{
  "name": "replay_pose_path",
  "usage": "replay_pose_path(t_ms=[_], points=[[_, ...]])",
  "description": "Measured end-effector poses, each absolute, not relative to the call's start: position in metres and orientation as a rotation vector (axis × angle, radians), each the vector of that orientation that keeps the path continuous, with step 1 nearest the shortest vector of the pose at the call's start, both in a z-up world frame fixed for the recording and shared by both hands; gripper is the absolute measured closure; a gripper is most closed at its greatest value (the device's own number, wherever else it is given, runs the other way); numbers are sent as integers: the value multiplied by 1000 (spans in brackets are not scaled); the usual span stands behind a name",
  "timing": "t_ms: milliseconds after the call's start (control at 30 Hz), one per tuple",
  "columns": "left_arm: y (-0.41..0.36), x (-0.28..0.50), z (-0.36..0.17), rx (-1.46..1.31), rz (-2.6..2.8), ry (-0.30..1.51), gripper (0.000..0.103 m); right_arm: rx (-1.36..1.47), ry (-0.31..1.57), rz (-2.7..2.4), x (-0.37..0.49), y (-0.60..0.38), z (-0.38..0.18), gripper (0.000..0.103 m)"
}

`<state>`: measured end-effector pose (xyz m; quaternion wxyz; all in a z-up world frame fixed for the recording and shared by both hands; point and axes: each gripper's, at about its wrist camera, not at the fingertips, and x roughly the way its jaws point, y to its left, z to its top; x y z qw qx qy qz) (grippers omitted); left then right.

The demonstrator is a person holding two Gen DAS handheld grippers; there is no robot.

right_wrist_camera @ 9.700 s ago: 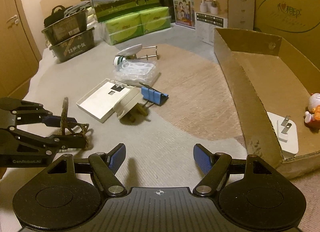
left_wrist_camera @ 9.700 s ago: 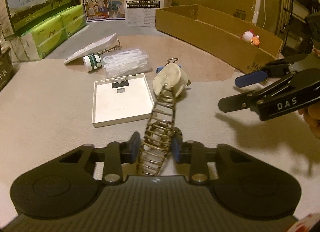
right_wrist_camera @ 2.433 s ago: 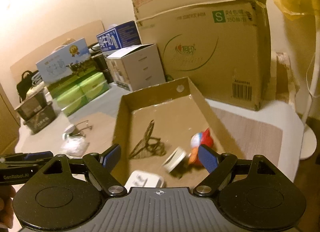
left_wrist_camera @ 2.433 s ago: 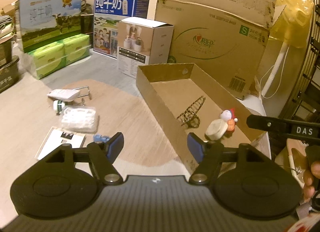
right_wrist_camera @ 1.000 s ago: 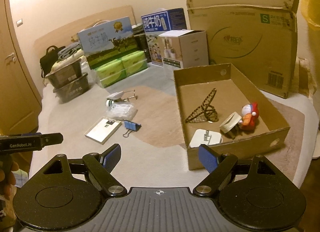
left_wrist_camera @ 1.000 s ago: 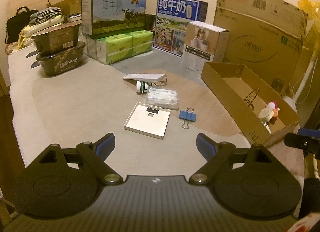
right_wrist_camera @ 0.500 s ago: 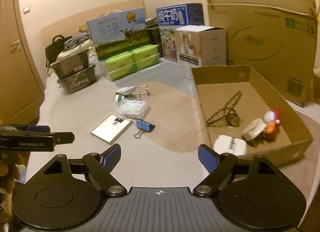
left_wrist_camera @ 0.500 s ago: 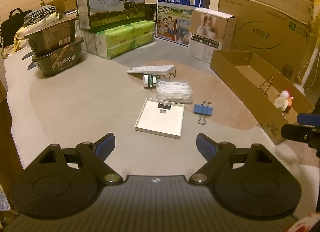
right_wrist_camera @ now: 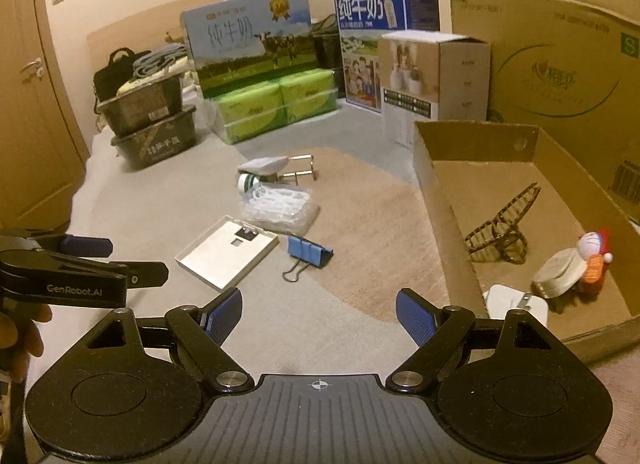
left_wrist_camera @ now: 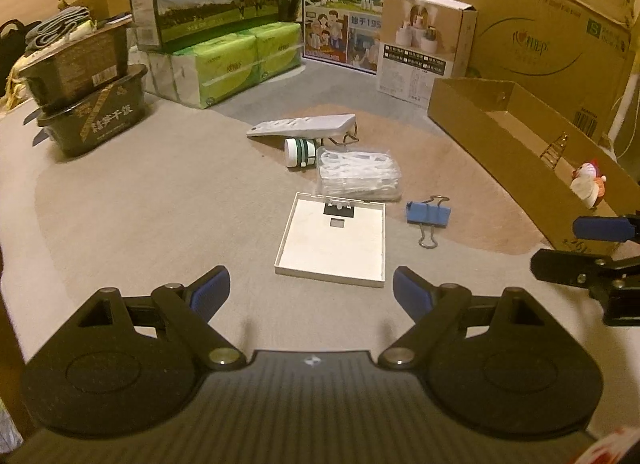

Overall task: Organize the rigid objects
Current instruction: 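Move the left gripper to the white square plate while the right approaches the blue binder clip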

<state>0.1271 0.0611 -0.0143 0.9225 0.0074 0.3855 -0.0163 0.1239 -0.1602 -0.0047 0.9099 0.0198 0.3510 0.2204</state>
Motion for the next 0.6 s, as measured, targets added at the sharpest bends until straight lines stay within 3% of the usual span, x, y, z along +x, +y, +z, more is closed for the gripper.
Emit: replay_pose_path(t_ms=[600], points=[[53,185,-57,59,-179,833,15,44,805,461,164,-140,-46,19]])
